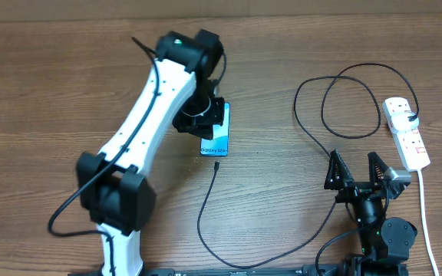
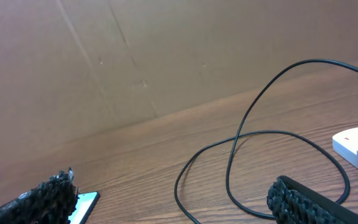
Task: Plug charger to phone and switch on socket
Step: 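Lower the left gripper onto the phone's top end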
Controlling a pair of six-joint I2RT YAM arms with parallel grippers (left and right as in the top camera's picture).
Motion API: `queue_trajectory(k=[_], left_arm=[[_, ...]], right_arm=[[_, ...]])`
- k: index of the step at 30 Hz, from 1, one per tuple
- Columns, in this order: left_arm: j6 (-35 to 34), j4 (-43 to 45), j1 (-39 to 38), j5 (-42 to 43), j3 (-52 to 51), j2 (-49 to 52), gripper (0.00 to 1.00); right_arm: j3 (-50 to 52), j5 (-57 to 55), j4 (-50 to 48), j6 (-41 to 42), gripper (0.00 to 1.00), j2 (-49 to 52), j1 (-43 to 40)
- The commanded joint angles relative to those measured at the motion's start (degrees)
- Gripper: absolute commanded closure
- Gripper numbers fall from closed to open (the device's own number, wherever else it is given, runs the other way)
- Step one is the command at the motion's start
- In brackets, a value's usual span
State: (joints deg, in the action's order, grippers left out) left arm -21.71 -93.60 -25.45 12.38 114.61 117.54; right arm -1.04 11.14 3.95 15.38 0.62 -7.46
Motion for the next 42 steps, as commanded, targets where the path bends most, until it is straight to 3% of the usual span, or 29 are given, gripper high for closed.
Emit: queue_trajectory(k=[1, 5, 12, 16, 17, 18, 19, 30, 42], left_arm=[[-2.32, 0.0, -1.22, -2.51, 1.03, 3.76, 0.96], [-2.32, 0.02, -1.64, -2.54, 1.03, 7.8, 0.95], [-2.32, 2.47, -1.6, -2.51, 1.03, 14.05, 0.78], [-2.32, 4.28, -1.6, -2.54, 1.03, 17.44, 0.55], [-2.32, 4.66, -1.6, -2.56, 1.03, 18.05, 0.4], [-2.29, 5.07, -1.6, -2.54, 1.01, 18.25, 0.04], [-2.27, 5.68, -1.57, -2.62, 1.01, 18.78, 0.0], [-2.34, 13.2, -1.6, -12.44, 1.01, 19.1, 0.0], [-2.73, 22.32, -1.62, -12.96, 0.85, 19.12, 0.0]], right_arm=[[0.57, -0.55, -0.33, -0.24, 0.0, -0.39, 0.33], [0.57, -0.55, -0.31, -0.24, 0.0, -0.39, 0.33], [0.57, -0.55, -0.33, -0.24, 0.0, -0.39, 0.33], [0.57, -0.55, -0.31, -0.26, 0.0, -0.39, 0.33], [0.57, -0.55, -0.31, -0.24, 0.0, -0.39, 0.33], [0.57, -0.55, -0.31, -0.26, 0.0, -0.39, 0.33], [0.57, -0.55, -0.31, -0.26, 0.0, -0.39, 0.33], [0.57, -0.55, -0.33, -0.24, 0.0, -0.39, 0.33], [0.57, -0.55, -0.33, -0.24, 0.0, -0.39, 0.33]])
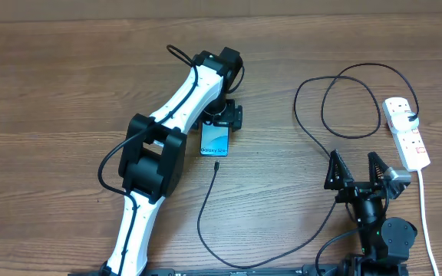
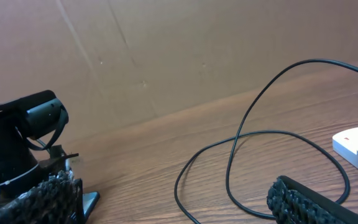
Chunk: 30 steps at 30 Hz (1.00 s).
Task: Plug charger to phone and switch on socket
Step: 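Lower the left gripper onto the phone's top end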
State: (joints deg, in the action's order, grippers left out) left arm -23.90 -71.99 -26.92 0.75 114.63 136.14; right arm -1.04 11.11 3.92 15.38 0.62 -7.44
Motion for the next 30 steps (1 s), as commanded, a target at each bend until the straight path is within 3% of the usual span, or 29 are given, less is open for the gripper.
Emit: queue_trajectory(k=[1, 26, 30], left_arm=[[-0.55, 0.83, -0.15, -1.4, 0.83, 0.52, 0.0], [-0.55, 1.01, -0.02, -1.36, 0.28, 4.11, 0.0], [-0.57, 0.13, 0.0, -1.38, 0.26, 4.11, 0.14]], right_arm=[[0.57, -0.52, -0.28, -0.24, 0.0, -0.39, 0.31], [0.57, -0.52, -0.31, -0.24, 0.0, -0.39, 0.31], [0.57, -0.52, -0.31, -0.26, 0.0, -0.39, 0.31]])
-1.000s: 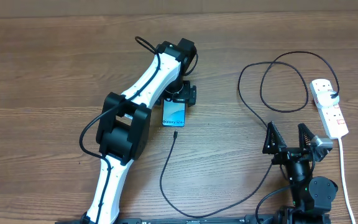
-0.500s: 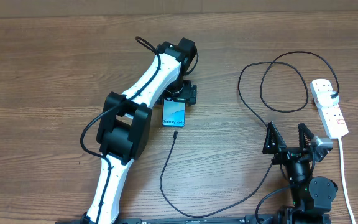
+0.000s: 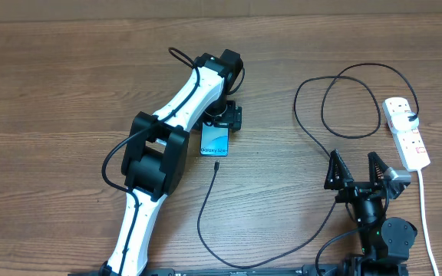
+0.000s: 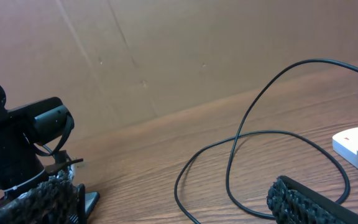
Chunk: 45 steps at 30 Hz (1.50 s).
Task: Plug charger to phone and switch on socket
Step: 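Lower the left gripper onto the phone's top end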
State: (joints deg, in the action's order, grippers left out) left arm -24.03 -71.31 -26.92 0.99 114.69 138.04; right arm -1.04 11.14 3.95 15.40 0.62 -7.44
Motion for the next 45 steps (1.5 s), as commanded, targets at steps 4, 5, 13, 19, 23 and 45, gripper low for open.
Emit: queue_trajectory(k=[4, 5, 13, 19, 23, 45], left_arm=[[-0.81, -1.84, 0.24, -2.89, 0.2, 2.21, 0.23], [-1.64, -2.38, 0.33, -3.93, 0.2, 2.21, 0.23], [-3.19, -5.84, 0.74, -7.15, 0.2, 2.05, 0.13], [-3.19, -7.54, 0.72, -6.95, 0.2, 0.39, 0.12], [-2.91, -7.76, 0.7, -6.23, 0.2, -3.48, 0.12], [-1.92, 18.03, 2.51, 2.01, -31.36, -25.97, 0.01]], right_arm=[[0.57, -0.55, -0.31, -0.26, 0.0, -0.39, 0.31], [0.57, -0.55, -0.33, -0.26, 0.0, -0.39, 0.31], [0.57, -0.55, -0.33, -0.26, 0.0, -0.39, 0.31], [0.57, -0.55, -0.33, -0.26, 0.0, -0.39, 0.31], [0.57, -0.55, -0.31, -0.26, 0.0, -0.39, 0.31], [0.57, -0.55, -0.33, -0.28, 0.0, -0.39, 0.31]])
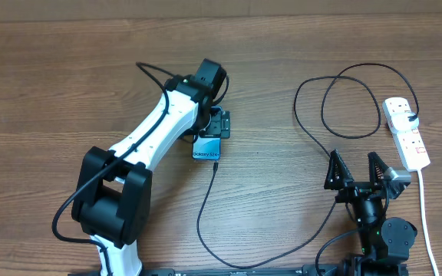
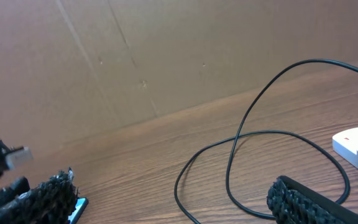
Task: Plug charger to phone and switch on socket
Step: 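Lower the left gripper onto the phone's top end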
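Observation:
The phone (image 1: 206,150) lies flat on the table with its blue screen lit; a corner of the phone (image 2: 81,204) shows in the right wrist view. My left gripper (image 1: 217,126) is down over the phone's far end; its jaws are hidden by the wrist. The black charger cable (image 1: 202,211) runs along the table, and its plug tip (image 1: 216,163) lies at the phone's near right corner. The white socket strip (image 1: 405,132) lies at the right edge, and the socket strip (image 2: 357,148) also shows low right. My right gripper (image 1: 354,173) rests open and empty; that gripper (image 2: 173,208) frames cable loops.
The cable coils in wide loops (image 1: 336,103) between the phone and the socket strip. A white mains lead (image 1: 427,222) runs from the strip toward the table's near edge. A cardboard wall (image 2: 166,56) stands behind the table.
The left gripper has moved down and to the left, and the phone with it. The phone's near edge is now beside the cable's plug tip. The right arm has not moved.
The left gripper stood at the phone's far left side. Later it was at the phone's far right end and stayed there. Now gripper and phone sit lower and further left, near the plug tip. The right gripper stayed open in place throughout.

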Controlling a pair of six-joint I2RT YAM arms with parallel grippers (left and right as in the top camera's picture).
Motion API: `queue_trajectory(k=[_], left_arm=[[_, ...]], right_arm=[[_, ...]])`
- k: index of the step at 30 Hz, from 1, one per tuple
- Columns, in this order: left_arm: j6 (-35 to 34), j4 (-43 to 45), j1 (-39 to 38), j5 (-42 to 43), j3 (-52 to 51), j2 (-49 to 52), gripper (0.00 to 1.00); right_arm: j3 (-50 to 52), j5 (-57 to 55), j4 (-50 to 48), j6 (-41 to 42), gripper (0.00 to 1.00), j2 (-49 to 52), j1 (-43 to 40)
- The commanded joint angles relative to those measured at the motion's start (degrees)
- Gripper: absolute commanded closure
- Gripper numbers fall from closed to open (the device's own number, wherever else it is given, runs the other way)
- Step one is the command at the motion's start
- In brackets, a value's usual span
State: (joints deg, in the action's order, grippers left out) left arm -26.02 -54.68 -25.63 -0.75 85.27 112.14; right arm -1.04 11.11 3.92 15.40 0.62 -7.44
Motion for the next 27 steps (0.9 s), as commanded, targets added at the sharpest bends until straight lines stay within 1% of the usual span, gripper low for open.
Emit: queue_trajectory(k=[1, 5, 11, 14, 23, 27], left_arm=[[0.09, 1.64, 1.25, 4.02, -1.95, 0.5, 0.0], [0.72, 3.54, 1.18, 2.4, -1.92, 2.54, 0.0], [0.68, 7.41, 1.11, -0.11, -1.92, 2.95, 0.0], [-0.28, 8.76, 0.72, -0.28, -2.01, 3.19, 0.0], [-1.27, 8.85, -1.05, -0.28, -1.97, 8.35, 0.0], [-2.47, 8.85, -0.66, -0.28, -1.92, 8.37, 0.0]], right_arm=[[0.57, -0.52, -0.28, -0.28, 0.0, -0.39, 0.31], [0.57, -0.52, -0.31, -0.28, 0.0, -0.39, 0.31], [0.57, -0.52, -0.31, -0.26, 0.0, -0.39, 0.31], [0.57, -0.52, -0.31, -0.26, 0.0, -0.39, 0.31], [0.57, -0.52, -0.28, -0.26, 0.0, -0.39, 0.31], [0.57, -0.52, -0.28, -0.28, 0.0, -0.39, 0.31]])
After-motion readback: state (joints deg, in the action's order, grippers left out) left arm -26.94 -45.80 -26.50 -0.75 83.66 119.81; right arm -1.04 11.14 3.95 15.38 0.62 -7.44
